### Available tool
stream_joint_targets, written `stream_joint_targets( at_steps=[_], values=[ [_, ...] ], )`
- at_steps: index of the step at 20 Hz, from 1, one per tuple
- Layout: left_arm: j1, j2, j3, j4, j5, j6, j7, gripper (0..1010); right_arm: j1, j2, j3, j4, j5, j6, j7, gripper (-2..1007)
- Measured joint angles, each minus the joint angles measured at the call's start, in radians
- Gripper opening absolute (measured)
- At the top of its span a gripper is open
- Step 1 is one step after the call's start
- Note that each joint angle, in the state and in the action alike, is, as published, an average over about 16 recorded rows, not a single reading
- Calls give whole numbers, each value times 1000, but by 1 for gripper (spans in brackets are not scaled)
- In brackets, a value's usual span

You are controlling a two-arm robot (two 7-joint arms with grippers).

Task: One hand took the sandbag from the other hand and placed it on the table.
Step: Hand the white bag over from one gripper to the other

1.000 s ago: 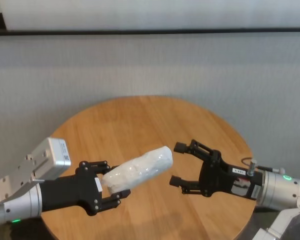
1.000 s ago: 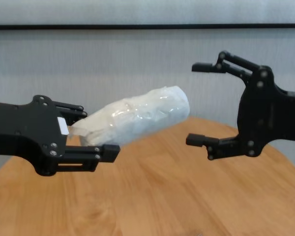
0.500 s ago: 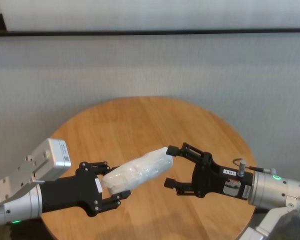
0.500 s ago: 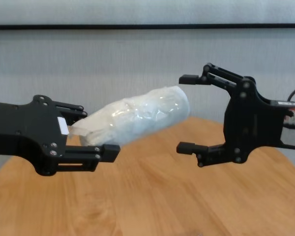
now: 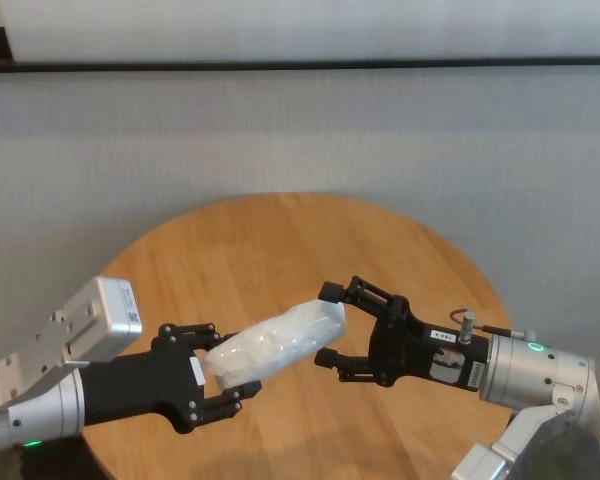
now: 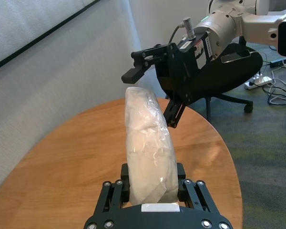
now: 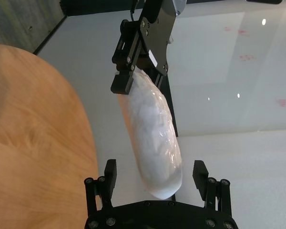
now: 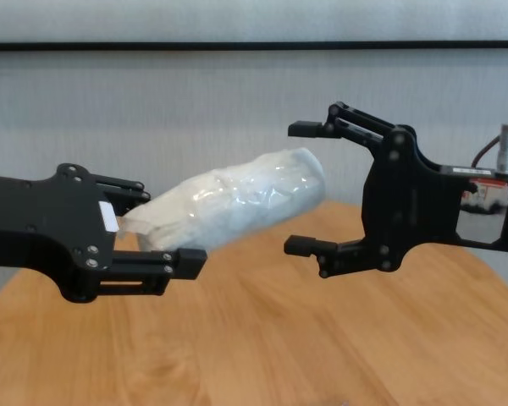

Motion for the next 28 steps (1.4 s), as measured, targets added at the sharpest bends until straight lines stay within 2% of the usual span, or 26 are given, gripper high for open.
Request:
stream_joint_targets(
  at_steps=[10, 28],
  values=[
    [0, 0, 0, 0, 0, 0, 0, 569, 22, -15, -25, 20, -1, 11, -20, 1007],
    [0, 0, 0, 0, 0, 0, 0, 569, 51, -21, -61, 50, -1, 21, -59, 1007]
  ],
)
